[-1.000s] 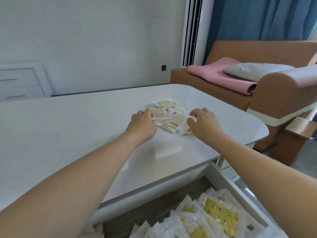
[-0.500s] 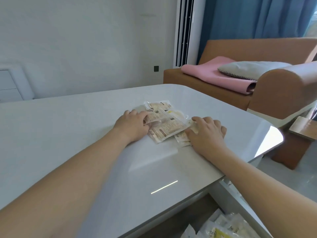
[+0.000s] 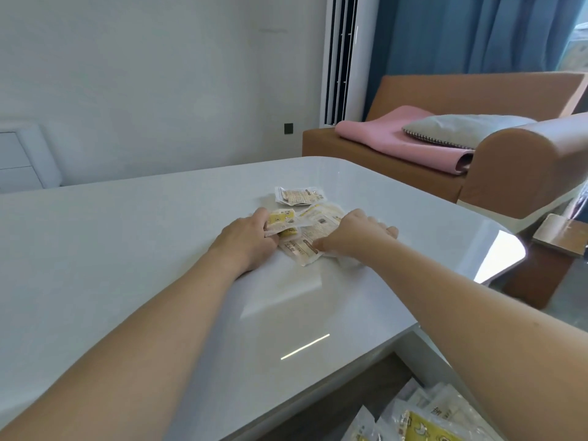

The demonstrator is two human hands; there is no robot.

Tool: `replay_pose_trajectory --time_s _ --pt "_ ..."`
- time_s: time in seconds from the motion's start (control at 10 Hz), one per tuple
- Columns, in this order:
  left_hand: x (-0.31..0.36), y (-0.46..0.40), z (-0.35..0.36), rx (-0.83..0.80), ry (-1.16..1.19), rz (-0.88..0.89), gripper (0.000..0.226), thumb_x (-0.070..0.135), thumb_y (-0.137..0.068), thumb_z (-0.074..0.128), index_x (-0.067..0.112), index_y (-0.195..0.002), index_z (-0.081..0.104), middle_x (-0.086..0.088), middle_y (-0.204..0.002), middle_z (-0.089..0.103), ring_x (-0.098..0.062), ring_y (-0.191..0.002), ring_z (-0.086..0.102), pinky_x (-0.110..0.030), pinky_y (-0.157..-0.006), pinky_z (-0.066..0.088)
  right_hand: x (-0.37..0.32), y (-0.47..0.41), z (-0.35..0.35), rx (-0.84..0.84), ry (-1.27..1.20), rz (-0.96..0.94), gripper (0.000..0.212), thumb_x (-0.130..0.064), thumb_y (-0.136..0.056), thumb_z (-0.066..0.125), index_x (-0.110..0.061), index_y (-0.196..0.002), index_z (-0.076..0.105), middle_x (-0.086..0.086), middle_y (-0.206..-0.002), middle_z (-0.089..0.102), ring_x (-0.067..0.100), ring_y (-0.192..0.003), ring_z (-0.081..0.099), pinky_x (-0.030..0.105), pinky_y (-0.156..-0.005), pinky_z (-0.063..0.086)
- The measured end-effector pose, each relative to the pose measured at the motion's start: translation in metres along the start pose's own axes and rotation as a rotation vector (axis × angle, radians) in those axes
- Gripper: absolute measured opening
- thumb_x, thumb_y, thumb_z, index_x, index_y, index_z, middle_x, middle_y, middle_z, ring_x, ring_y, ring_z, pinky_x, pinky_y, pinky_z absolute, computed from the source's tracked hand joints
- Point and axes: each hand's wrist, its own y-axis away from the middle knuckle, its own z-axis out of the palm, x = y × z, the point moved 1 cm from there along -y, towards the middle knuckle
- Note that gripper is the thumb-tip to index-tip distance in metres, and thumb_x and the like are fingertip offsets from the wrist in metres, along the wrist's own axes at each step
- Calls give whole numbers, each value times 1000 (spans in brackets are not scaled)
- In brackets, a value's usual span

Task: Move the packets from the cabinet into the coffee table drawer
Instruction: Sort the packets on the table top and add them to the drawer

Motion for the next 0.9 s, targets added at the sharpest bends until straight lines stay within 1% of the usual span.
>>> replay_pose_trajectory --time_s 0.1,0.2,0.3,0.4,0.5,0.6,0.7,0.8,0.9 --pt "1 11 -4 -20 -12 48 26 33 -94 41 27 -118 49 -3 -111 61 -30 -102 53 -39 -81 43 -2 -5 -5 -34 -121 79 70 -60 -72 61 -15 -122 43 -1 -92 53 26 -92 51 41 -81 25" --pt "1 36 -13 -43 -163 60 41 31 -94 34 27 -132 48 -3 -124 51 -28 -115 43 -39 -98 39 -3 -10 -5 -61 -134 105 54 -57 -74 61 -18 -108 50 -3 -84 58 22 -81 55 38 -83 28" --pt "4 66 -22 -31 -448 79 60 52 -79 11 21 -109 52 -4 -114 51 -26 -108 45 -37 -89 36 -13 -18 -8 -176 -111 130 41 -51 -80 59 -16 -100 54 -1 -88 60 26 -95 61 39 -98 39" --pt "3 81 -36 -131 -368 -11 85 79 -65 -1 22 -105 47 -4 -115 47 -25 -116 42 -39 -95 33 -22 -18 -10 -203 -189 77 26 -38 -95 49 -16 -108 54 2 -99 54 27 -101 53 32 -95 39" --pt "3 75 -45 -235 -172 -94 116 98 -60 13 12 -131 44 -10 -142 41 -27 -135 33 -45 -113 25 -15 -19 -3 -151 -303 37 34 -22 -86 53 -10 -117 62 13 -119 62 34 -112 58 44 -101 44" --pt "2 62 -43 -304 -37 -117 106 93 -69 34 18 -144 32 -3 -153 35 -25 -137 32 -45 -112 24 -11 -12 -4 -92 -355 87 34 -28 -81 51 -10 -107 64 10 -109 65 33 -109 60 46 -99 46" --pt "-3 44 -41 -466 -116 -68 110 84 -71 53 30 -156 9 7 -163 16 -20 -148 13 -43 -118 18 -20 -20 -7 -181 -190 153 34 -45 -83 48 -12 -78 53 2 -76 58 24 -86 60 37 -97 43" --pt "-6 30 -54 -563 -262 -98 124 95 -49 51 40 -153 15 2 -155 21 -25 -144 11 -48 -115 20 -28 -27 -4 -211 -79 187 35 -45 -89 45 -11 -79 50 3 -75 53 22 -70 52 29 -83 42" --pt "-11 35 -59 -525 -333 -146 141 104 -23 39 31 -144 32 -3 -140 33 -27 -135 30 -46 -108 33 -31 -30 -2 -152 -96 156 30 -32 -98 41 -11 -78 51 1 -73 50 18 -60 45 28 -62 37"
